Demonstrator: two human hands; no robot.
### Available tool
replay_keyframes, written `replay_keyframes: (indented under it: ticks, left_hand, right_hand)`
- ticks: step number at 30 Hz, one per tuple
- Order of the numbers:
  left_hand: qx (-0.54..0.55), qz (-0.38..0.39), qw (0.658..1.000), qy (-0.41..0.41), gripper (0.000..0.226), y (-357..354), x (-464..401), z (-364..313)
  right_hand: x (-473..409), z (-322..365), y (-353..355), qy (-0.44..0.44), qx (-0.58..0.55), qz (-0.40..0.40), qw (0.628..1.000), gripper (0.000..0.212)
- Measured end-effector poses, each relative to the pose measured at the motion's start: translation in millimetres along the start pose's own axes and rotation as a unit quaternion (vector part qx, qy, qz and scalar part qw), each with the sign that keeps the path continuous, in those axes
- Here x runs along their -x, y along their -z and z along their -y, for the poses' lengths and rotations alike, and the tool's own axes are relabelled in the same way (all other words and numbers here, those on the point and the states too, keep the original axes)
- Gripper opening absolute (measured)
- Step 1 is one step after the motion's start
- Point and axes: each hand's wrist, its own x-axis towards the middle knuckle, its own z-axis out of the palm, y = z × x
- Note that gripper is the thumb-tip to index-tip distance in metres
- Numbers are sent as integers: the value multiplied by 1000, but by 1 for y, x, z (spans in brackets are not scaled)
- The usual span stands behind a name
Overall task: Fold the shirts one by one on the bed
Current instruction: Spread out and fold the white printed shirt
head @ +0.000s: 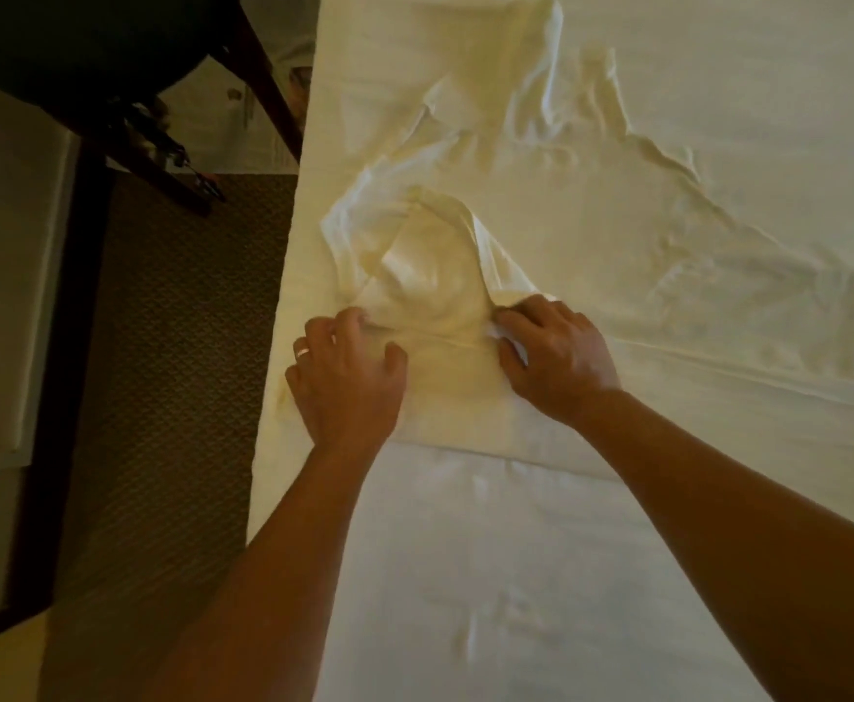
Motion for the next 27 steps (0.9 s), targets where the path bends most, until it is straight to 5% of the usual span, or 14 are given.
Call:
replay_keyframes:
  ticks: [6, 10, 12, 15, 18, 21, 27]
  left_hand:
    - [1, -4, 1000, 10, 45, -4, 7, 24]
    - [-4, 2, 999, 47, 42, 4, 5, 22]
    - [-18, 4, 998, 67, 41, 7, 5, 25]
    - [1, 13, 996, 88, 44, 13, 10, 36]
    - [39, 26, 987, 156, 46, 23, 17, 45]
    - [28, 26, 985, 170, 44, 28, 24, 56]
    - [213, 19, 957, 195, 29, 23, 27, 81]
  right_hand:
    - [-25, -16, 10, -252, -52, -28, 966, 67]
    - [-25, 0, 12, -131, -24, -91, 987, 29]
    - [-27, 10, 9, -66, 1, -55, 996, 15]
    - [-34, 17, 5, -99, 21, 40, 994, 30]
    - [-44, 26, 5, -187, 8, 50, 981, 55]
    - [-57, 42, 1, -124, 46, 63, 989, 56]
    - [-97, 70, -1, -9, 129, 31, 991, 54]
